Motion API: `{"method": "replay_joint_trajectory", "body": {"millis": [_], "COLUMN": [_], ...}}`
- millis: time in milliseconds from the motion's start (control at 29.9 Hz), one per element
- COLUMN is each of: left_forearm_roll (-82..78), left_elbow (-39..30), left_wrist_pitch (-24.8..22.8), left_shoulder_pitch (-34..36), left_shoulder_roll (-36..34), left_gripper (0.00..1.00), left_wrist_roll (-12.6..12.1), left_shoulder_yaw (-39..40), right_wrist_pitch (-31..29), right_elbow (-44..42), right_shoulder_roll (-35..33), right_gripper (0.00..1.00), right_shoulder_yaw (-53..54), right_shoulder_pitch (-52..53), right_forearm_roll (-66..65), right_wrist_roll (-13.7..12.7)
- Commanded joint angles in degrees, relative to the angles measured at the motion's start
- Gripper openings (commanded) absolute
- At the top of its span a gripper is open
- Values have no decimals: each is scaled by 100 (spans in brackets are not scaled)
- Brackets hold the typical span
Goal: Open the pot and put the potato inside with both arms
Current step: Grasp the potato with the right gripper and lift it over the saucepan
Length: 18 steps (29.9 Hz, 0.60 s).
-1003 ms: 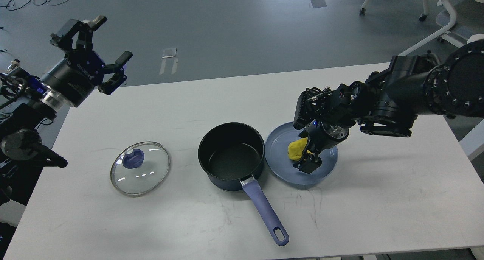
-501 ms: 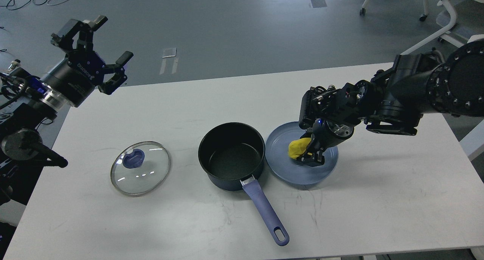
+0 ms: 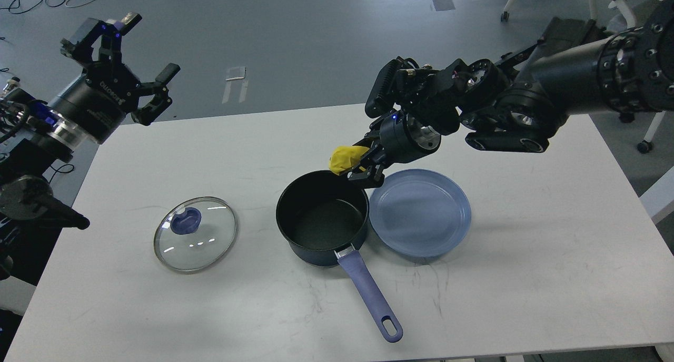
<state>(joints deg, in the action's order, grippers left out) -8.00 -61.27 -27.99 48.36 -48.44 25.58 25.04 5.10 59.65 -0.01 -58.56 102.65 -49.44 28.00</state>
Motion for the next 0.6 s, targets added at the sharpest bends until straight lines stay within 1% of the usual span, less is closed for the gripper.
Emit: {"method": "replay_joint_trajectory", "body": {"millis": [0, 234, 401, 501, 568], "left_forearm_roll": [0, 0, 0, 0, 0], "left_elbow": [1, 1, 1, 1, 1], "left_wrist_pitch": [-1, -1, -1, -1, -1], "left_shoulder_pitch": [-3, -11, -11, -11, -11], "left_shoulder_roll": [1, 28, 45, 54, 54], "left_gripper": [98, 98, 98, 98, 98], "left_wrist_roll": [0, 0, 0, 0, 0], "left_shoulder_yaw": [0, 9, 9, 9, 9], "right_wrist_pitch": [0, -18, -44, -44, -44], "right_elbow": [-6, 11, 231, 345, 363], "right_shoulder_roll": [1, 1, 1, 1, 1], "right_gripper": [36, 40, 40, 40, 43], "right_shoulder_yaw": [2, 11, 99, 186, 239], "right_shoulder_pitch": [-69, -263, -324, -517, -561], "right_forearm_roll": [468, 1409, 1604, 1937, 2105], "right_wrist_roll": [0, 0, 0, 0, 0]}}
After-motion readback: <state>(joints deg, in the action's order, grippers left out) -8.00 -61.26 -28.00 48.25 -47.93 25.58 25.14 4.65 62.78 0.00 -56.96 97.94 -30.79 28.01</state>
